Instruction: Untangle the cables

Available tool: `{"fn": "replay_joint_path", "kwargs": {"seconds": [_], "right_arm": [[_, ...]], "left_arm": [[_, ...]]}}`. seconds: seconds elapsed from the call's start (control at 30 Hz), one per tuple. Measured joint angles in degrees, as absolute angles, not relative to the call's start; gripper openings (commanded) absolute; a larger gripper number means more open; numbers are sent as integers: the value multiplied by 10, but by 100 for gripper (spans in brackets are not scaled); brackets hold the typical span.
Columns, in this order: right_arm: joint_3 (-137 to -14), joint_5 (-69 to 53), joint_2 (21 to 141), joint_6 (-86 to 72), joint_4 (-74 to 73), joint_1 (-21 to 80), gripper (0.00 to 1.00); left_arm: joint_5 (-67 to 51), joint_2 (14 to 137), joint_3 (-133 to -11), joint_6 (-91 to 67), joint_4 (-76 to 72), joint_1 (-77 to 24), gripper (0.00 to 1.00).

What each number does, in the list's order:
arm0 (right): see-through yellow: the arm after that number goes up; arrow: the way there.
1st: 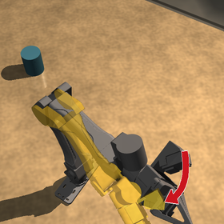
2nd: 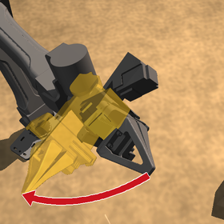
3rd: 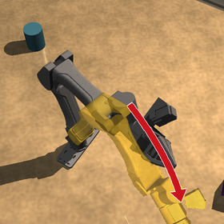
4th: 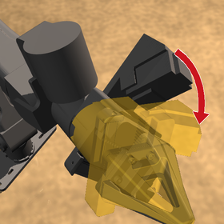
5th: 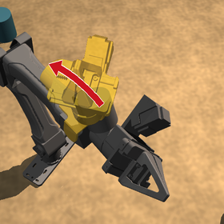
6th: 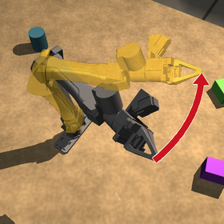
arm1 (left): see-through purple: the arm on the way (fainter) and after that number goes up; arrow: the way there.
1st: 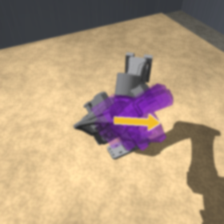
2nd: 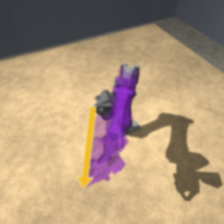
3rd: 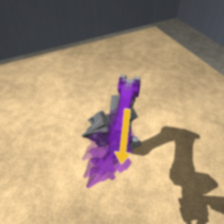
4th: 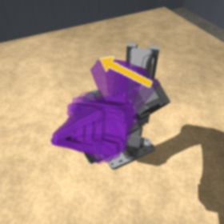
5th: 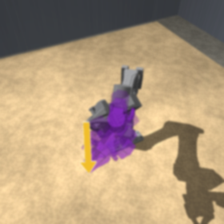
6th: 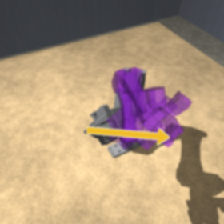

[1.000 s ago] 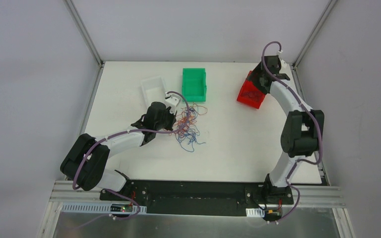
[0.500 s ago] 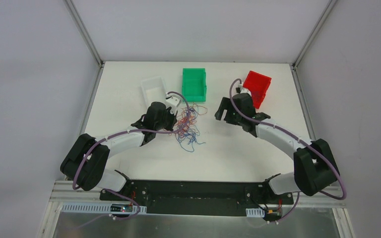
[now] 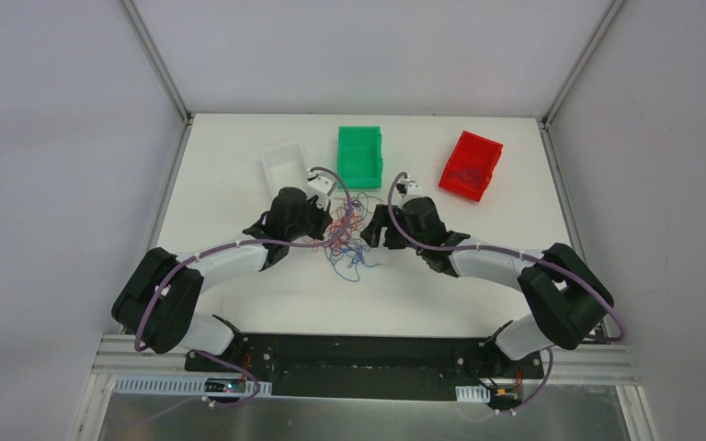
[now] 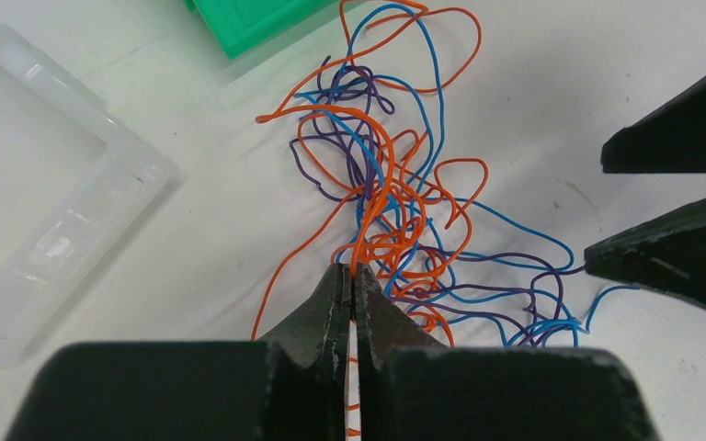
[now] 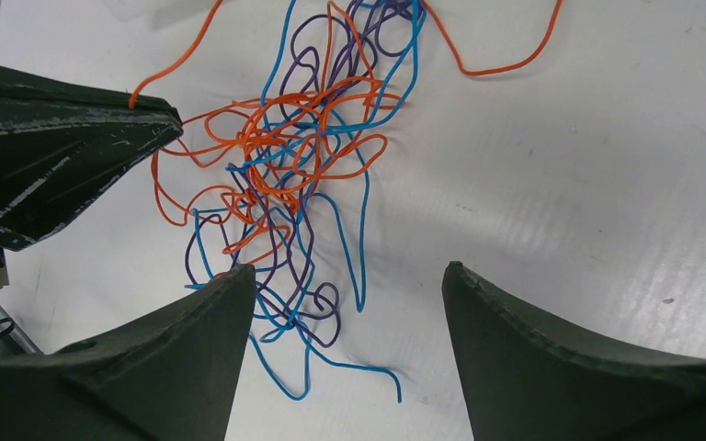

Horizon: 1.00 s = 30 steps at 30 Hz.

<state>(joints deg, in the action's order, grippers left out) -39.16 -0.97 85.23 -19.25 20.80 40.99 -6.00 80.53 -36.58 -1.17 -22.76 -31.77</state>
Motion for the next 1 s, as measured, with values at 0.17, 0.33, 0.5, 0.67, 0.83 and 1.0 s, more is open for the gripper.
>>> {"fn": "replay_joint_path", "kwargs": {"seconds": [0.17, 0.33, 0.5, 0.67, 0.83, 1.0], "right_arm": [[-397, -21, 871, -193, 213, 419, 67], [-417, -42, 896, -197, 220, 425, 58], [-437, -50, 918, -201, 216, 441, 52], [-457, -48, 940, -209, 199, 444, 43], [-468, -50, 964, -223, 189, 445, 20], [-482, -26, 969, -232, 163, 445, 1]], "left_arm": [[-60, 805, -360, -22, -244, -318, 0], [-60, 805, -357, -26, -248, -318, 0], [-60, 801, -356, -27, -251, -318, 0], [-60, 788, -348, -33, -258, -318, 0], [-59, 770, -336, -37, -272, -318, 0], [-53, 743, -316, -37, -283, -318, 0]]}}
